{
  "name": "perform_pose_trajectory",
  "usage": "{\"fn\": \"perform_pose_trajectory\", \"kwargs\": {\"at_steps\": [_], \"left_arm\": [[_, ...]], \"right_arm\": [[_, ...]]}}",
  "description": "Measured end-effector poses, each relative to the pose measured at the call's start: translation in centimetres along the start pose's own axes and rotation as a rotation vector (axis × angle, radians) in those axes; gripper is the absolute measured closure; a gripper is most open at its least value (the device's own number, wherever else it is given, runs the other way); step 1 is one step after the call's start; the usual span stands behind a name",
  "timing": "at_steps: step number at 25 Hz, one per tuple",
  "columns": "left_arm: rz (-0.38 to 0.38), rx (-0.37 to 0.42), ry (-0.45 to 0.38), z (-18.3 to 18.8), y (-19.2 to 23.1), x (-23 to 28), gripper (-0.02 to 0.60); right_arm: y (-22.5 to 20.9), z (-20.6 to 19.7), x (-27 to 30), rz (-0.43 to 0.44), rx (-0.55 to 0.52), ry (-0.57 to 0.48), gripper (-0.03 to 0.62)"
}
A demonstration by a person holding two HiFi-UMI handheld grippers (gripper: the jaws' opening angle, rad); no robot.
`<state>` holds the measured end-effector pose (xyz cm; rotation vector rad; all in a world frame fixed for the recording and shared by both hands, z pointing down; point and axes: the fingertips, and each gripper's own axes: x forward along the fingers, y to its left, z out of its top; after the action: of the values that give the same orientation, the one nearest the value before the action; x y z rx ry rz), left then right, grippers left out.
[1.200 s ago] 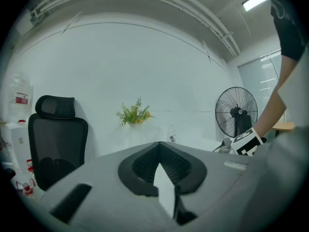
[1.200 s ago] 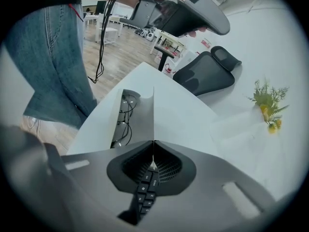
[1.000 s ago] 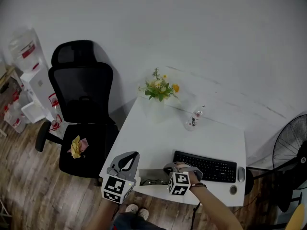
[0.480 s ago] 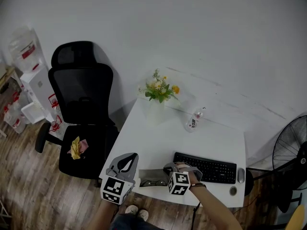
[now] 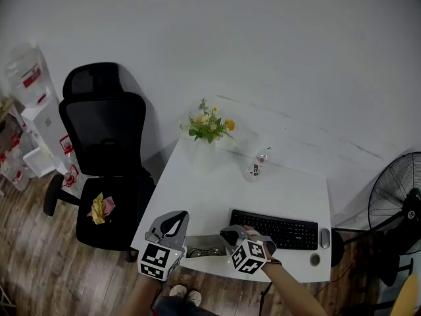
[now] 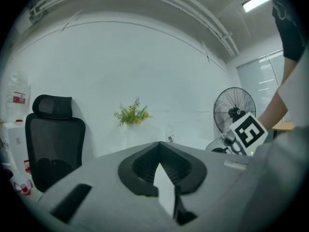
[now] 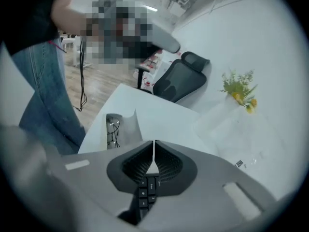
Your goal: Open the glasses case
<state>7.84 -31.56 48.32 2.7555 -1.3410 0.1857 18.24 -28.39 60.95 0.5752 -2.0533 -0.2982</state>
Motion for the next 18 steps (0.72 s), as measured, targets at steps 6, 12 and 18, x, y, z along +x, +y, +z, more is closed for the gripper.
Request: {"fn": "perform_pose_trajectory", "kwargs": {"at_steps": [6, 12, 18], "left_arm": [[-0.023, 0.007, -0.010, 0.7, -0.9, 0.6, 0.574], [-0.043, 0.011, -0.018, 1.1, -1.5, 0.8, 0.574], [-0.046, -0.001, -0.021, 1.0, -1.7, 0.6, 0.574]], "right_arm": [[-4.2, 1.7, -5.9, -0.232, 0.403, -0.253, 0.586], [-7.6, 0.8, -12.7, -0.501, 0.711, -0.468, 0.586], [-7.9, -1.1, -17.1, -0.714, 0.833, -0.543, 0.586]]}}
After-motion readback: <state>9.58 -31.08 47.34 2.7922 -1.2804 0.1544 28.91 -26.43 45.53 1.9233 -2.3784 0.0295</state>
